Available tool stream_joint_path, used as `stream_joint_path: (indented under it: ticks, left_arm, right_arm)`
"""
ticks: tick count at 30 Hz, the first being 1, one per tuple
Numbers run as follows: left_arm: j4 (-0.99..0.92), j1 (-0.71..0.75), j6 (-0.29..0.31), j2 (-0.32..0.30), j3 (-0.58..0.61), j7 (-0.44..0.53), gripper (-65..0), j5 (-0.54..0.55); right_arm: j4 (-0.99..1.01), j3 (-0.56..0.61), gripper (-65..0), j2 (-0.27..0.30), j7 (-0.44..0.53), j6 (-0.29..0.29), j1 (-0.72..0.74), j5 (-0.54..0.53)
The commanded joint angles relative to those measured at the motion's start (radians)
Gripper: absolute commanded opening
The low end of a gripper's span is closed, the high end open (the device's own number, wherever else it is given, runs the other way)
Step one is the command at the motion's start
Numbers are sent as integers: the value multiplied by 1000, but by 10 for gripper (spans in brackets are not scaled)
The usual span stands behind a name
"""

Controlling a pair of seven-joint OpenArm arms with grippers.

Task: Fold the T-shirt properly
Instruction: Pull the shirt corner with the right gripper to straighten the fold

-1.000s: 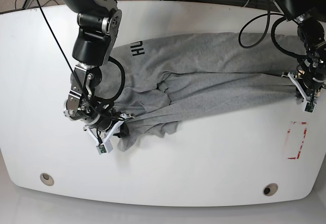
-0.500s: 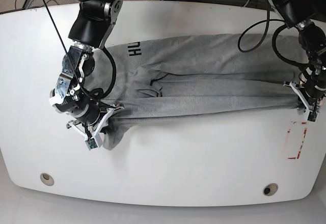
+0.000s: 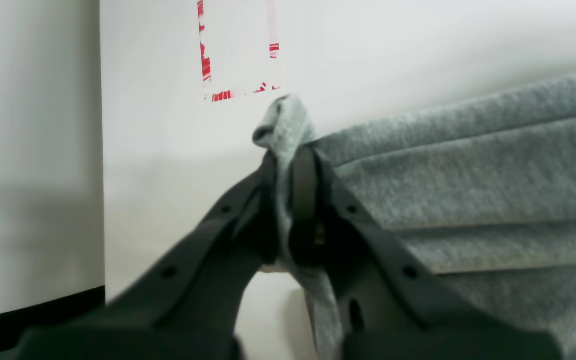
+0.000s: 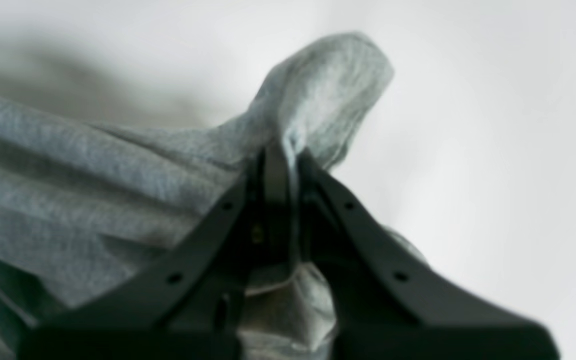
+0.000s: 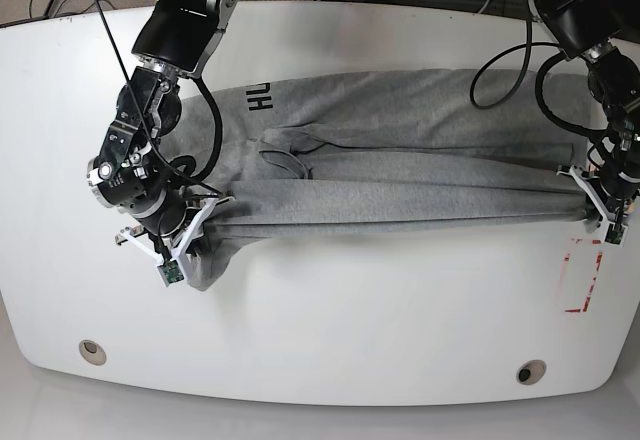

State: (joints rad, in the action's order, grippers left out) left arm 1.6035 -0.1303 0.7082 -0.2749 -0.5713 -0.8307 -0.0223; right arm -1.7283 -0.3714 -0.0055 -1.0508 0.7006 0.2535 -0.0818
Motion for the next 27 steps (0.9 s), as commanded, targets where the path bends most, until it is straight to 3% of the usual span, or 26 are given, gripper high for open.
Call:
stream_joint_path:
  ticks: [1,7,9,16,24,27]
  left_arm:
    - [19,-21,-10,-24,-2,15,-650,-1]
    - [14,-58,-10,-24,1,15,-650,-3]
    - [13,-62,-10,-24,1,15,-650,-3]
    - [13,-76,-10,-25,43,17,-650,-3]
    - [13,-79,-10,-25,49,17,-650,-3]
    - [14,-79,-10,-24,49,17,-650,-3]
  right_arm:
    - [24,-5,-648,11,30,-2,54,-3]
    - [195,-7,-648,16,132,-2,114,4]
    - [261,-7,-640,40,171,-2,134,4]
    - [538,-10,-539,81,330,-2,209,4]
    - [787,-8,-525,118,490,-2,272,4]
    - [876,-8,-482,140,554,-2,295,3]
